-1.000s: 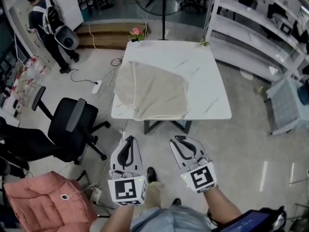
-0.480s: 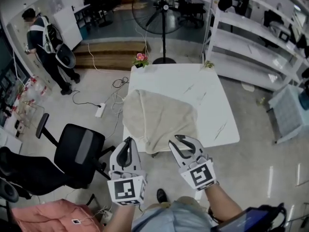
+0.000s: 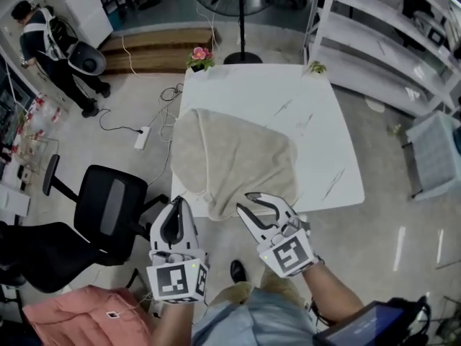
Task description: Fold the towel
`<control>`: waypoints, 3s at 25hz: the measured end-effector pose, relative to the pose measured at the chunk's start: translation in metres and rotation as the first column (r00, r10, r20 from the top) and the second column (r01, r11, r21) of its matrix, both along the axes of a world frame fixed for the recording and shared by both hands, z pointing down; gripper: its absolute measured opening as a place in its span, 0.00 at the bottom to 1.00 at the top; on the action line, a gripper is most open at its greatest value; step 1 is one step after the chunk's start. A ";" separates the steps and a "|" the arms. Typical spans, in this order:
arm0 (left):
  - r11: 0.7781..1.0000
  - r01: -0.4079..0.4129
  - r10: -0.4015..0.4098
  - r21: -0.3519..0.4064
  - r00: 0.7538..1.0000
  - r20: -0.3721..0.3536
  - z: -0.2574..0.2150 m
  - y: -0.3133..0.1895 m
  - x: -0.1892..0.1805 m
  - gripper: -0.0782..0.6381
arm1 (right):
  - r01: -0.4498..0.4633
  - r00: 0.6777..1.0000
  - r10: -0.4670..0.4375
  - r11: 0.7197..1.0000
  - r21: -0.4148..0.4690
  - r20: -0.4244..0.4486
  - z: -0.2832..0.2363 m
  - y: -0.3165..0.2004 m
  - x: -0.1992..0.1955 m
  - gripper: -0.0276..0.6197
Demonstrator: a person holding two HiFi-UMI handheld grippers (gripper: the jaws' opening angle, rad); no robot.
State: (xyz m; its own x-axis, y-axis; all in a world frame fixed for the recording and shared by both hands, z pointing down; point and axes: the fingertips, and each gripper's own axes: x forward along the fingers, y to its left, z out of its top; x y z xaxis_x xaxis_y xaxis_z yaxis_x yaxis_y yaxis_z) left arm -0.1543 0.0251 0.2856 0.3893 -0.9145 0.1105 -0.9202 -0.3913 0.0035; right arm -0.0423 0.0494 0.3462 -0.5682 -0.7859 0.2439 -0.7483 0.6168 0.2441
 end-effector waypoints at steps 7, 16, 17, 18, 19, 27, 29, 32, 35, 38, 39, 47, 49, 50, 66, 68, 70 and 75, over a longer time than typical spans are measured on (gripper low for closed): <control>0.991 0.048 -0.044 -0.121 0.998 0.037 0.054 -0.008 -0.006 0.12 | 0.150 0.987 -0.155 0.982 -0.112 -0.036 0.072 0.002 -0.041 0.20; 0.958 0.090 -0.074 -0.271 0.995 0.071 0.123 0.011 -0.024 0.12 | 0.238 0.945 -0.278 0.946 -0.219 -0.172 0.156 0.012 -0.078 0.29; 0.957 0.094 -0.077 -0.276 0.994 0.072 0.128 0.011 -0.027 0.12 | 0.239 0.939 -0.284 0.945 -0.224 -0.194 0.164 0.011 -0.081 0.30; 0.955 0.097 -0.079 -0.280 0.994 0.073 0.131 0.011 -0.031 0.12 | 0.237 0.934 -0.286 0.944 -0.229 -0.213 0.170 0.011 -0.083 0.30; 0.954 0.099 -0.082 -0.283 0.994 0.074 0.134 0.011 -0.034 0.12 | 0.232 0.931 -0.284 0.945 -0.231 -0.230 0.174 0.011 -0.084 0.29; 0.958 0.098 -0.087 -0.271 0.995 0.050 0.130 0.004 -0.046 0.12 | 0.155 0.946 -0.216 0.956 -0.248 -0.241 0.174 -0.002 -0.077 0.12; 0.963 0.094 -0.085 -0.251 0.995 0.048 0.125 0.001 -0.046 0.12 | 0.142 0.957 -0.196 0.959 -0.246 -0.214 0.163 -0.009 -0.072 0.12; 0.970 0.089 -0.084 -0.227 0.996 0.029 0.109 -0.007 -0.043 0.12 | 0.105 0.969 -0.149 0.971 -0.216 -0.198 0.133 -0.023 -0.059 0.12; 0.981 0.062 -0.062 -0.186 0.998 0.005 0.081 -0.016 -0.035 0.12 | 0.046 0.976 -0.080 0.985 -0.166 -0.204 0.093 -0.041 -0.040 0.12; 0.989 0.029 -0.031 -0.142 0.999 -0.013 0.052 -0.015 -0.029 0.12 | -0.004 0.977 -0.021 0.993 -0.116 -0.213 0.057 -0.052 -0.027 0.12; 0.992 0.020 -0.022 -0.121 1.000 -0.015 0.043 -0.015 -0.027 0.12 | -0.012 0.976 -0.010 0.995 -0.099 -0.217 0.048 -0.055 -0.022 0.12; 0.999 0.002 -0.002 -0.047 1.000 0.011 0.022 -0.042 0.000 0.12 | -0.020 0.981 0.013 0.999 -0.034 -0.192 0.014 -0.088 0.002 0.12; 0.998 0.007 -0.005 -0.058 1.000 0.022 0.021 -0.051 0.014 0.12 | -0.018 0.985 0.012 0.999 -0.037 -0.172 0.014 -0.098 0.014 0.12; 0.998 0.004 -0.003 -0.064 1.000 0.027 0.023 -0.055 0.022 0.12 | -0.018 0.987 0.012 0.999 -0.040 -0.162 0.014 -0.104 0.021 0.12; 0.988 0.008 0.009 -0.157 0.994 0.110 0.028 -0.172 0.162 0.12 | -0.034 0.994 0.028 0.998 -0.054 -0.106 -0.003 -0.308 0.212 0.12; 0.986 0.011 0.009 -0.167 0.993 0.118 0.035 -0.186 0.171 0.12 | -0.040 0.992 0.032 0.997 -0.065 -0.119 0.004 -0.336 0.231 0.12; 0.983 0.005 0.016 -0.185 0.993 0.116 0.041 -0.197 0.180 0.12 | -0.056 0.990 0.046 0.996 -0.073 -0.131 0.013 -0.363 0.250 0.12; 0.971 0.029 0.002 -0.236 0.991 0.130 0.055 -0.212 0.190 0.12 | -0.120 0.980 0.108 0.990 -0.068 -0.166 0.034 -0.427 0.300 0.12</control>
